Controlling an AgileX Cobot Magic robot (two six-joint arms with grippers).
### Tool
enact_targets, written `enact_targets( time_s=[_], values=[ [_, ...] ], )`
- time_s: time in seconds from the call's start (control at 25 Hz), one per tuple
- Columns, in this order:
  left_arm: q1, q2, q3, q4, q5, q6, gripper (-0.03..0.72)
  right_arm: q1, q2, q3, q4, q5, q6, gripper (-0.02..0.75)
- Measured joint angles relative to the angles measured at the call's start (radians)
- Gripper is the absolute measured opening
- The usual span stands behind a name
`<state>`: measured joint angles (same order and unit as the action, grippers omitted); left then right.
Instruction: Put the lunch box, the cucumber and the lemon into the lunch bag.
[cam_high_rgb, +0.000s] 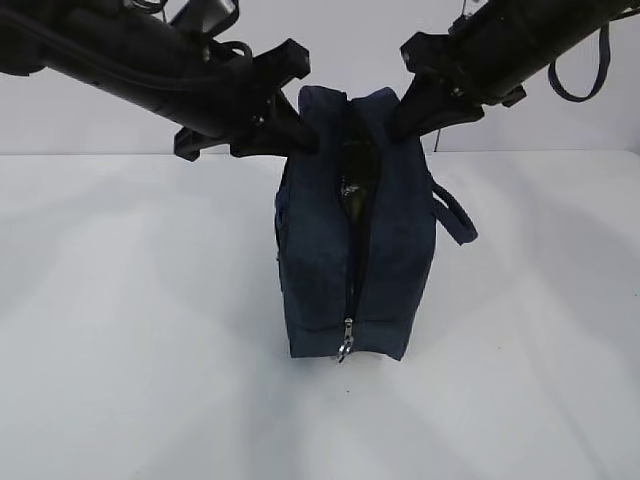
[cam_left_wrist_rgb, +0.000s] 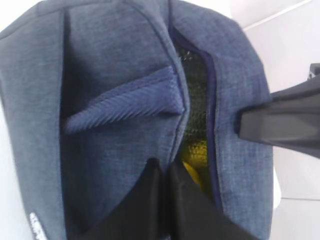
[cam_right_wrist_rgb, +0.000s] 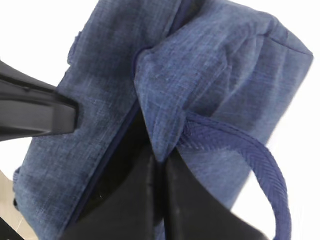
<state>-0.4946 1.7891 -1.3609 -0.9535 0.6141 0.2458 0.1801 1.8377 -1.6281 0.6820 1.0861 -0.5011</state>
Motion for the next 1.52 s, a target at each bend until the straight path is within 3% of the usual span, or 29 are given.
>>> enact_targets(
  time_s=[1.52],
  values=[
    [-0.021, 0.038, -0.01, 0.068, -0.076, 0.018, -0.004, -0.002, 0.025, -0.002, -0.036, -0.047, 0.012, 0.011]
  ],
)
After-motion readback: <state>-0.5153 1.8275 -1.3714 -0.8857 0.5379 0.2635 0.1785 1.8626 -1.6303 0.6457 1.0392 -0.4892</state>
